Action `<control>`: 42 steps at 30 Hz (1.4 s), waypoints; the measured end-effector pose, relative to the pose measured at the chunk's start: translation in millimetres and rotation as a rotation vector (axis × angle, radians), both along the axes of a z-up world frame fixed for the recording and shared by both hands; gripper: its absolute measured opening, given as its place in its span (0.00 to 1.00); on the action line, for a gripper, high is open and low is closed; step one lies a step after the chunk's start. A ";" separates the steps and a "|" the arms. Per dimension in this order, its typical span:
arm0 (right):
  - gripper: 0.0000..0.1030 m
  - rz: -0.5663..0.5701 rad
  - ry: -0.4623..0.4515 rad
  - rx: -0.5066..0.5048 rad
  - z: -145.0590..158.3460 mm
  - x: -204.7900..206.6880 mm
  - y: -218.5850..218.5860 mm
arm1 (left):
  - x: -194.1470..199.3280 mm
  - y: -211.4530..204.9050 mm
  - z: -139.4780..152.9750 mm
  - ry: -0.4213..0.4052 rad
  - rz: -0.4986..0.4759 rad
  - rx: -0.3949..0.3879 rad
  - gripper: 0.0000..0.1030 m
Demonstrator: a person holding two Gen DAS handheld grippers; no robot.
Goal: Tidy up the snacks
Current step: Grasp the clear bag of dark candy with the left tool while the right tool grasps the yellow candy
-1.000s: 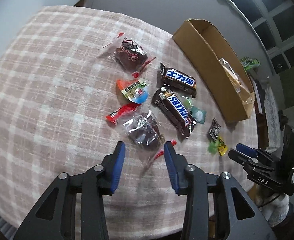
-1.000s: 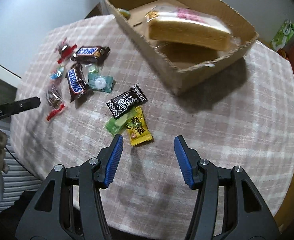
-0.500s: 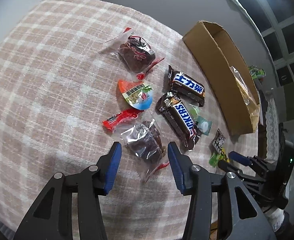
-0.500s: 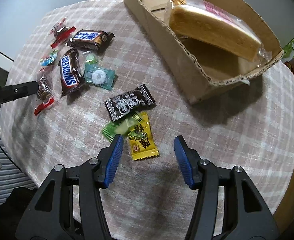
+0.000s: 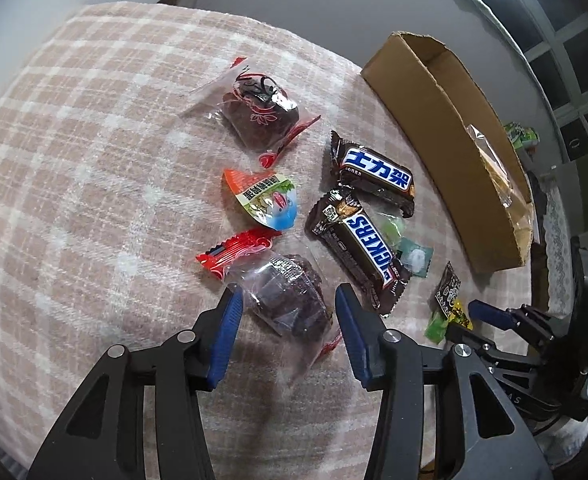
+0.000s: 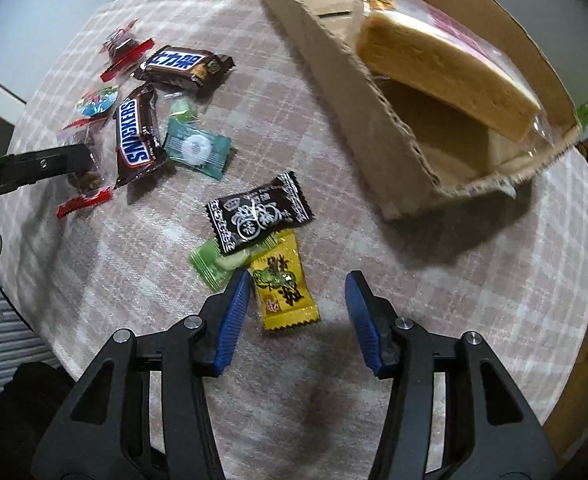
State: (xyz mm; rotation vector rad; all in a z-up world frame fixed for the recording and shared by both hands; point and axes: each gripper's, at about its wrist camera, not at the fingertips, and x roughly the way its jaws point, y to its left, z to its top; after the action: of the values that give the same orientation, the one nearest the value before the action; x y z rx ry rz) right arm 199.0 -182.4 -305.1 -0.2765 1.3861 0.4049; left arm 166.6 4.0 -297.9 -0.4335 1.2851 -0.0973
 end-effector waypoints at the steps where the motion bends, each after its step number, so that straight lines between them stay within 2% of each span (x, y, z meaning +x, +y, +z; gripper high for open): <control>1: 0.40 0.004 0.001 -0.002 -0.2 0.8 2.0 | -0.2 -0.2 -0.2 -0.001 -0.002 0.004 0.45; 3: 0.34 0.003 0.006 -0.001 -1.7 3.1 9.2 | -0.1 -1.4 0.1 -0.005 -0.008 0.012 0.45; 10: 0.28 -0.001 0.009 0.007 -1.5 5.1 16.6 | -2.3 -3.2 0.3 -0.025 -0.045 0.027 0.40; 18: 0.24 -0.041 0.001 0.026 4.0 -16.0 -0.7 | -5.0 -3.7 2.4 -0.036 -0.068 0.025 0.37; 26: 0.23 -0.105 -0.004 0.073 6.5 -18.1 -20.7 | -16.3 3.5 11.0 -0.040 -0.056 0.006 0.37; 33: 0.23 -0.123 -0.018 0.105 27.4 -24.2 -31.7 | -20.9 9.1 28.9 -0.063 -0.057 -0.016 0.37; 42: 0.23 -0.143 -0.098 0.164 79.9 -19.5 -43.6 | -1.6 4.5 64.1 -0.138 -0.069 -0.046 0.37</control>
State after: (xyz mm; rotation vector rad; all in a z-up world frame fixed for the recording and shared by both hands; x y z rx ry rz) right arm 179.6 -226.0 -225.2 -0.0614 1.2597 0.3791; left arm 165.0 8.5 -233.8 -0.4144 1.1640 -0.2114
